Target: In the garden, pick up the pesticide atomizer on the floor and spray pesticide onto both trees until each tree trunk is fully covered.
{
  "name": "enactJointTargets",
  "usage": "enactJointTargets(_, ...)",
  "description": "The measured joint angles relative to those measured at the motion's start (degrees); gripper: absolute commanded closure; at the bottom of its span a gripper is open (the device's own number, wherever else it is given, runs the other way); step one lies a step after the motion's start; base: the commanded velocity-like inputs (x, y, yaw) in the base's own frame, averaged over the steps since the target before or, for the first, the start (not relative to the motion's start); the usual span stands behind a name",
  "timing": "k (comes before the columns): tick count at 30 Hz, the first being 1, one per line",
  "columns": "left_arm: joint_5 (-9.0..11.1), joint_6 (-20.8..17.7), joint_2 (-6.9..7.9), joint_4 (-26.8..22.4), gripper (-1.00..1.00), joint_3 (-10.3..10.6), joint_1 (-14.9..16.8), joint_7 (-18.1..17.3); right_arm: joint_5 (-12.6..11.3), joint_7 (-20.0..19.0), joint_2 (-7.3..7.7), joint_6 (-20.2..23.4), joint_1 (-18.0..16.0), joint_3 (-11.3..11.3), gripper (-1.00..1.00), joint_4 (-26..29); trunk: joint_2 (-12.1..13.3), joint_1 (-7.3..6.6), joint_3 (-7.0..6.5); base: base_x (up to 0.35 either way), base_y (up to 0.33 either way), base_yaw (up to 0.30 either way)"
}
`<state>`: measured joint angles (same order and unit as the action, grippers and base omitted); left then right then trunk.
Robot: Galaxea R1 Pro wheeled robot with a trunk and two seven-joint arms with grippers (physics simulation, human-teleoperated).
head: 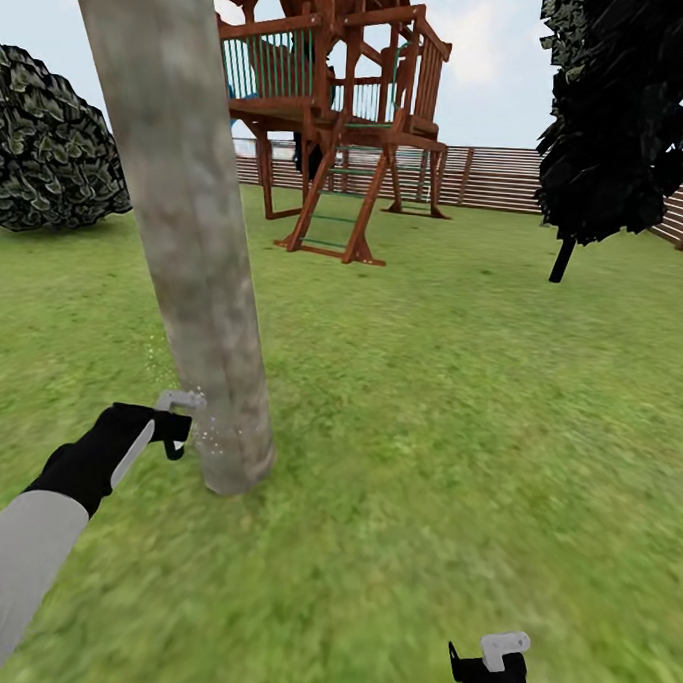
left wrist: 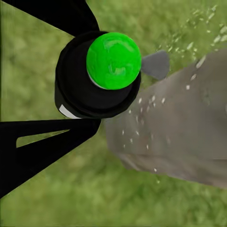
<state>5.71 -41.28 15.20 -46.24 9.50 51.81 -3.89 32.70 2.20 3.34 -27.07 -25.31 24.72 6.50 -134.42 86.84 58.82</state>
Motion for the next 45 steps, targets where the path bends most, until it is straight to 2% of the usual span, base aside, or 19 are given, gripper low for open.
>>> enactJointTargets(3, 0.60, -0.08, 0.22, -0.15, 1.00, -0.53, -0.19, -0.20, 0.00, 0.00, 0.00, 0.00, 0.00, 0.01, -1.00, 0.00, 0.00, 0.00, 0.00, 0.000, -0.216, 0.000)
enactJointTargets(11, 0.55, 0.05, 0.22, -0.33, 1.00, -0.73, 0.02, -0.17, 0.00, 0.00, 0.00, 0.00, 0.00, 0.00, -1.00, 0.00, 0.00, 0.00, 0.00, 0.000, -0.270, 0.041)
enactJointTargets(14, 0.59, 0.06, 0.20, -0.34, 1.00, -2.38, 0.12, -0.16, 0.00, 0.00, 0.00, 0.00, 0.00, -0.02, -1.00, 0.00, 0.00, 0.00, 0.00, 0.000, -0.273, 0.252)
enactJointTargets(16, 0.63, 0.05, 0.17, -0.34, 1.00, -2.74, 0.13, -0.16, 0.00, 0.00, 0.00, 0.00, 0.00, -0.03, -1.00, 0.00, 0.00, 0.00, 0.00, 0.000, -0.274, 0.276)
enactJointTargets(21, 0.67, 0.13, -0.47, -0.34, 1.00, -2.81, -0.10, 0.01, 0.00, 0.00, 0.00, 0.00, 0.00, 0.01, -1.00, 0.00, 0.00, 0.00, 0.00, 0.049, -0.273, 0.109)
enactJointTargets(27, 0.55, 0.14, -0.52, -0.34, 1.00, -2.81, -0.23, 0.27, 0.00, 0.01, 0.00, 0.00, 0.00, 0.06, -1.00, 0.00, 0.00, 0.00, 0.00, 0.171, -0.250, 0.001)
enactJointTargets(31, 0.53, 0.21, -0.44, -0.34, 1.00, -2.91, -0.24, 0.36, 0.00, 0.00, 0.00, 0.00, 0.01, 0.06, -1.00, 0.02, 0.00, 0.00, 0.00, 0.180, -0.235, 0.018)
enactJointTargets(38, 0.09, 0.28, 0.21, 0.13, 1.00, -3.00, -0.73, 0.55, 0.00, 0.00, 0.00, 0.00, 0.00, -0.01, -1.00, 0.00, 0.00, 0.00, 0.00, 0.089, -0.265, 0.256)
enactJointTargets(41, -0.08, 0.52, 0.34, 0.65, 1.00, -3.98, -2.00, 0.63, 0.00, 0.00, -0.03, 0.00, 0.00, -0.03, -1.00, 0.00, 0.00, 0.00, 0.00, 0.092, -0.267, 0.198)
enactJointTargets(45, 0.36, 0.66, -0.42, 0.96, 1.00, -4.10, -2.32, 0.71, 0.00, 0.00, 0.00, 0.00, 0.00, -0.01, -1.00, 0.00, 0.00, 0.00, 0.00, 0.127, -0.268, 0.021)
